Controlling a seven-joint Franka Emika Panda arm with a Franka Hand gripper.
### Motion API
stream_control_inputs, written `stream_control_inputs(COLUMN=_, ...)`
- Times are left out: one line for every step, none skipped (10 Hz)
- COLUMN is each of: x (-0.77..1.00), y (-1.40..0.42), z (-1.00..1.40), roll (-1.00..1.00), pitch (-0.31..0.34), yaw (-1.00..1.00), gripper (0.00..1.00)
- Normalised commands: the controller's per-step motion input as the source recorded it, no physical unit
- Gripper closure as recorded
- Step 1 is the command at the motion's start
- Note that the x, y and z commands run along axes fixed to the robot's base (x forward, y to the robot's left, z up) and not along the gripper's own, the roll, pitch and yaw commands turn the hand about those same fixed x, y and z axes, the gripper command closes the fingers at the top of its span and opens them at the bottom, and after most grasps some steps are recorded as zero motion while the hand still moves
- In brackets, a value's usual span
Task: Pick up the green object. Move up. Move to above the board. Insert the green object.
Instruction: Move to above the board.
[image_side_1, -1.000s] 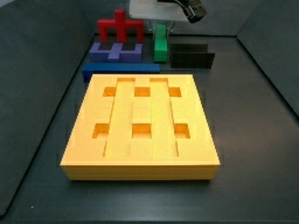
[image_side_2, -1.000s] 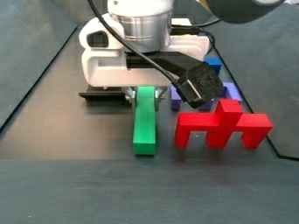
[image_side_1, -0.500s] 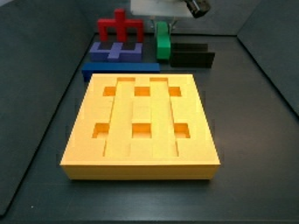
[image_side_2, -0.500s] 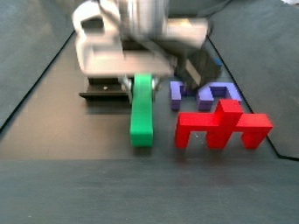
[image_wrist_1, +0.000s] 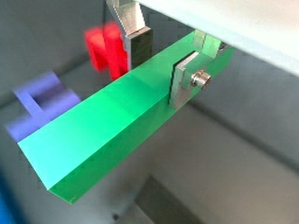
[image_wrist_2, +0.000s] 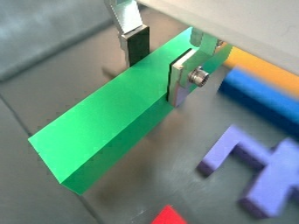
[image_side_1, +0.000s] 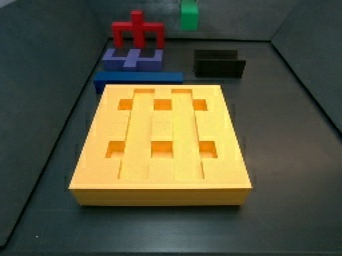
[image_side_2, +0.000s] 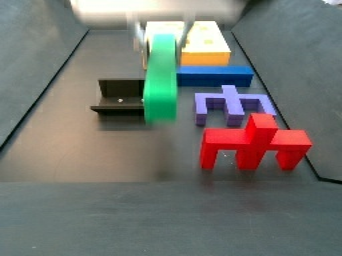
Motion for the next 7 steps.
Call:
stream_control_inputs(x=0.01, y=0.00, z=1.40, roll=-0.01, pitch=0.017, yaw=0.01, gripper=1.00)
stream_control_inputs(x=0.02, y=0.00, z=1.40, roll=-0.01, pitch=0.033, yaw=0.00, gripper=1.00)
stream_control_inputs(x=0.01, y=0.00, z=1.40, roll=-0.02, pitch=0.063, yaw=0.00, gripper=1.00)
stream_control_inputs(x=0.02, y=0.00, z=0.80, roll=-0.02, pitch=0.059, yaw=0.00, gripper=1.00)
stream_control_inputs(x=0.05, y=0.01, z=0.25, roll=-0.03, pitch=0.058, yaw=0.00, gripper=1.00)
stream_control_inputs(x=-0.22, y=-1.40, z=0.17, roll=0.04, pitch=0.215, yaw=-0.05, gripper=1.00)
stream_control_inputs(x=-0.23, y=-1.40, z=0.16, roll=0.05, pitch=0.217, yaw=-0.04, gripper=1.00)
